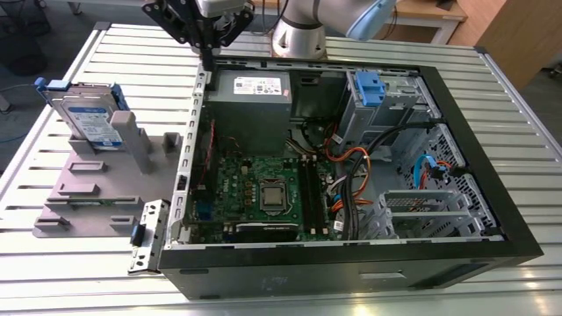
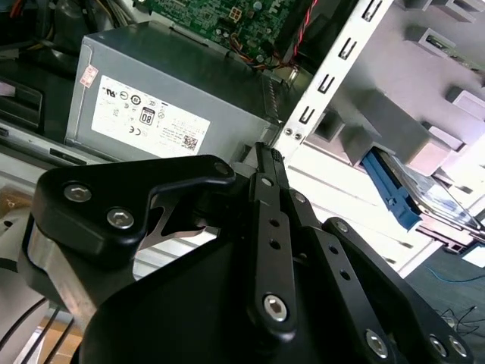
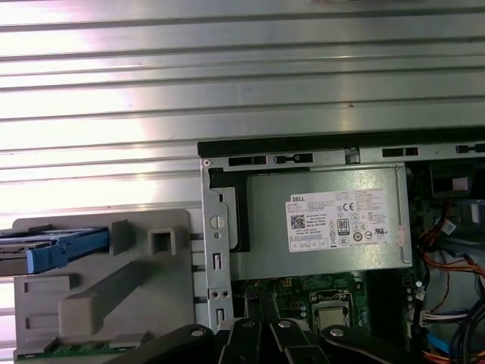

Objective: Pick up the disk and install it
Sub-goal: 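Reach for the disk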

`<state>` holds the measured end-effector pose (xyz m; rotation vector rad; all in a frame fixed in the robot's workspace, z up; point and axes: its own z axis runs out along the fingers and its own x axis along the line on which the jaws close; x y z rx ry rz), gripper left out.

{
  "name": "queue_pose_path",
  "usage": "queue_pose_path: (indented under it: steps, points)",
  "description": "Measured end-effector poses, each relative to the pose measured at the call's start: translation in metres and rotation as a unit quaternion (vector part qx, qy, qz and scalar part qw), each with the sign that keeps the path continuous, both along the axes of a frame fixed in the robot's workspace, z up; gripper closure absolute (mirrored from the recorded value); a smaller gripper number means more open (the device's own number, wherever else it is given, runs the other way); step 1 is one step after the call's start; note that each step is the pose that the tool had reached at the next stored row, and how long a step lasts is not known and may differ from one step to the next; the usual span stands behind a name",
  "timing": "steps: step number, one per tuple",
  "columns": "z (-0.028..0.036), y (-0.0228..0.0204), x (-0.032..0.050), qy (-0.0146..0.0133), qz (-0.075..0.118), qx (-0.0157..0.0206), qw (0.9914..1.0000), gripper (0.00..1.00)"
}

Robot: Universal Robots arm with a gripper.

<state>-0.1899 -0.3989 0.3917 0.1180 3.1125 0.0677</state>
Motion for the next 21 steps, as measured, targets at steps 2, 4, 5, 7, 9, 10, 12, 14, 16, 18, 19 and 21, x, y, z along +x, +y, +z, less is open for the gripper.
queue_pose_path:
  steps: [2, 4, 5, 7, 9, 10, 12, 14, 16, 18, 19, 21]
  points:
    - [-0.0001, 0.0000, -0.0009, 0.0000, 0.000, 0.0000, 1.00000, 0.89]
    - [-0.0001, 0.0000, -0.0021, 0.0000, 0.000, 0.0000, 1.00000, 0.89]
    - [-0.0002, 0.0000, -0.0026, 0.0000, 0.000, 0.0000, 1.00000, 0.89]
    - [-0.0002, 0.0000, -0.0035, 0.0000, 0.000, 0.0000, 1.00000, 0.89]
    - [-0.0003, 0.0000, -0.0044, 0.0000, 0.000, 0.0000, 1.00000, 0.89]
    - [-0.0003, 0.0000, -0.0048, 0.0000, 0.000, 0.0000, 1.00000, 0.89]
    - [-0.0004, 0.0000, -0.0055, 0.0000, 0.000, 0.0000, 1.00000, 0.89]
    - [-0.0004, 0.0000, -0.0062, 0.0000, 0.000, 0.0000, 1.00000, 0.89]
    - [-0.0005, 0.0000, -0.0070, 0.0000, 0.000, 0.0000, 1.00000, 0.89]
    - [-0.0006, 0.0000, -0.0079, 0.0000, 0.000, 0.0000, 1.00000, 0.89]
    - [-0.0006, 0.0000, -0.0084, 0.0000, 0.000, 0.0000, 1.00000, 0.89]
    - [-0.0007, 0.0000, -0.0096, 0.0000, 0.000, 0.0000, 1.00000, 0.89]
